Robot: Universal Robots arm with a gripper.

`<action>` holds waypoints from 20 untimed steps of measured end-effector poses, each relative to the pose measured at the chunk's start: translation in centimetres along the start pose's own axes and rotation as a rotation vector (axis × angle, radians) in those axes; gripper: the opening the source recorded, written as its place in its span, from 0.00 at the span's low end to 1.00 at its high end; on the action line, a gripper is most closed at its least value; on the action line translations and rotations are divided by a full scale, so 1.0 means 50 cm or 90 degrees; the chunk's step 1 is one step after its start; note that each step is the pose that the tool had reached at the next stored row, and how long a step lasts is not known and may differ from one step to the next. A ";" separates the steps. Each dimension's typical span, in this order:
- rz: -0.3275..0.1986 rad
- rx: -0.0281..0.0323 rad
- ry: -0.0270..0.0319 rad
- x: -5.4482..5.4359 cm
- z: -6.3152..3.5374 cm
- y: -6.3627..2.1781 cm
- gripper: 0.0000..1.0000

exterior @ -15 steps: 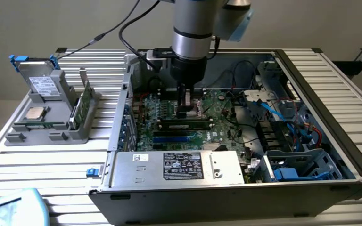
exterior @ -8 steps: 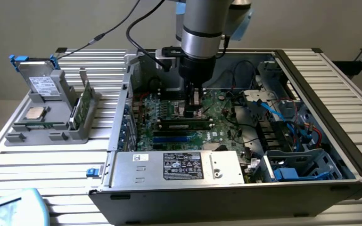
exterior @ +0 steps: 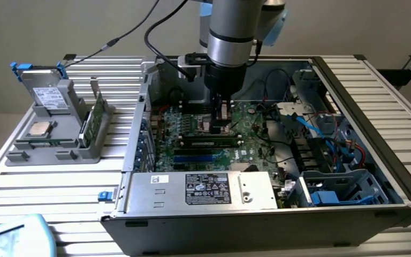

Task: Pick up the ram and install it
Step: 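Press down the ram until it locks into place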

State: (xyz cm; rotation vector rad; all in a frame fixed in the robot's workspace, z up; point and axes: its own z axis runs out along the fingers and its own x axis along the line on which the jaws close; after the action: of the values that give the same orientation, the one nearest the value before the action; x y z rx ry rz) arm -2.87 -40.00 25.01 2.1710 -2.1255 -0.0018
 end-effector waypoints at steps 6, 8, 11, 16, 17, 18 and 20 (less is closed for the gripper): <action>0.000 0.0000 0.0000 0.000 0.000 0.000 0.10; 0.001 0.0022 0.0000 -0.001 0.000 0.001 0.10; 0.021 0.0044 -0.0015 -0.001 0.001 0.001 0.10; 0.062 0.0041 -0.0041 -0.001 0.001 0.001 0.10; 0.069 0.0039 -0.0046 -0.001 0.001 0.001 0.10; 0.078 0.0036 -0.0052 -0.001 0.001 0.001 0.10; 0.104 0.0030 -0.0069 -0.001 0.002 0.001 0.10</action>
State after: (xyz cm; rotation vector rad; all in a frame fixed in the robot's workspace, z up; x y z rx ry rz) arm -2.93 -39.94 24.93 1.9977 -2.3040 0.0041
